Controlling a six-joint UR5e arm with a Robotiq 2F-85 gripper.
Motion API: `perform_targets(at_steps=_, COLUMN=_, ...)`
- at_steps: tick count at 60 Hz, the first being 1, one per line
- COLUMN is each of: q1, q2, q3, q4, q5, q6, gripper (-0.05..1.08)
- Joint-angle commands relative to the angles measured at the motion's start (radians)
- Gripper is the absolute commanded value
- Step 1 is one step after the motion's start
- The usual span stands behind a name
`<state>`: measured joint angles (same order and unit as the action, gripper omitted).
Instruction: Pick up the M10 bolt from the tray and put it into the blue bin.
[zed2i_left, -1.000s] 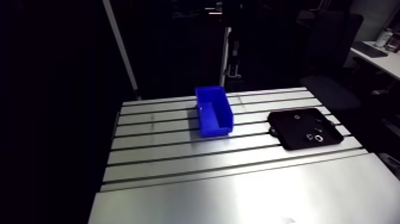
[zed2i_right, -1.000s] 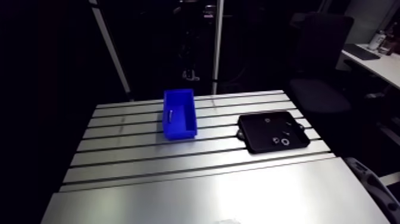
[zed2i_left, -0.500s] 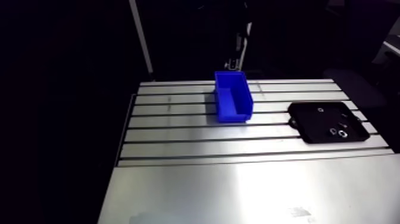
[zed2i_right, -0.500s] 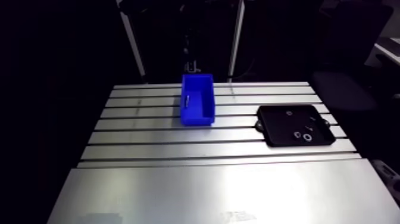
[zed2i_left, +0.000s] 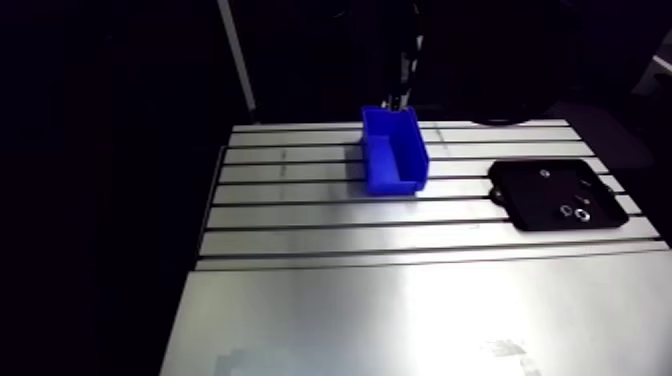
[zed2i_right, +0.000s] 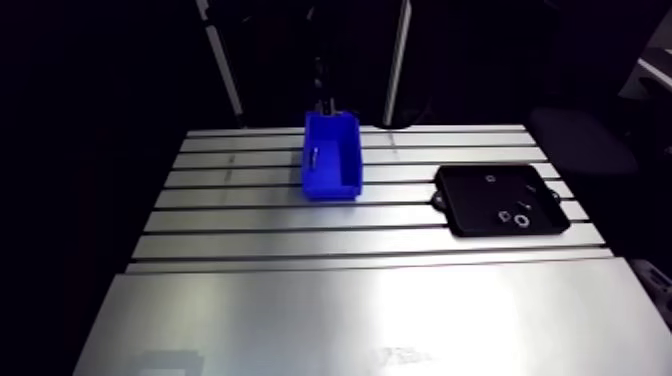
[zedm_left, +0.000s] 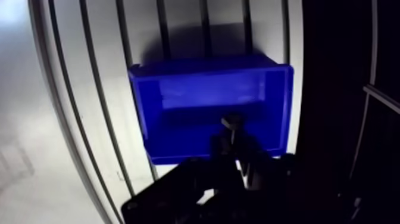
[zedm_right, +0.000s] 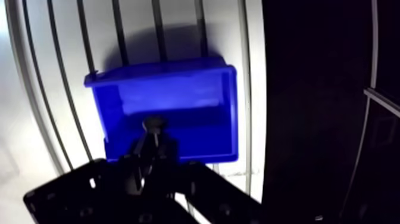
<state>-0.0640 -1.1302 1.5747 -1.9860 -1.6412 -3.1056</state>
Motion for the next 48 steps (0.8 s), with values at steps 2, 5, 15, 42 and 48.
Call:
perform_targets(at_steps=2, q1=0.000, q2=0.032, q3=0.004, q4=-0.003, q5=-0.005, q6=0.003, gripper=1.03)
perform_targets(at_steps=5, q1=-0.002, q2=0.034, q3=0.004, q4=-0.003, q5=-0.005, q6=0.003, gripper=1.03)
perform_targets(at_steps=15, q1=-0.005, q2=0.052, q3=0.016, q4=-0.007, q5=-0.014, q6=0.006, gripper=1.03)
perform_targets(at_steps=42, q1=-0.007, q2=0.099, q3=0.061, q4=-0.090, q5=-0.038, q6=0.009, gripper=1.02)
perform_targets(at_steps=48, q1=-0.007, q2=0.106, q3=0.069, q4=-0.100, q5=-0.038, q6=0.010, gripper=1.02)
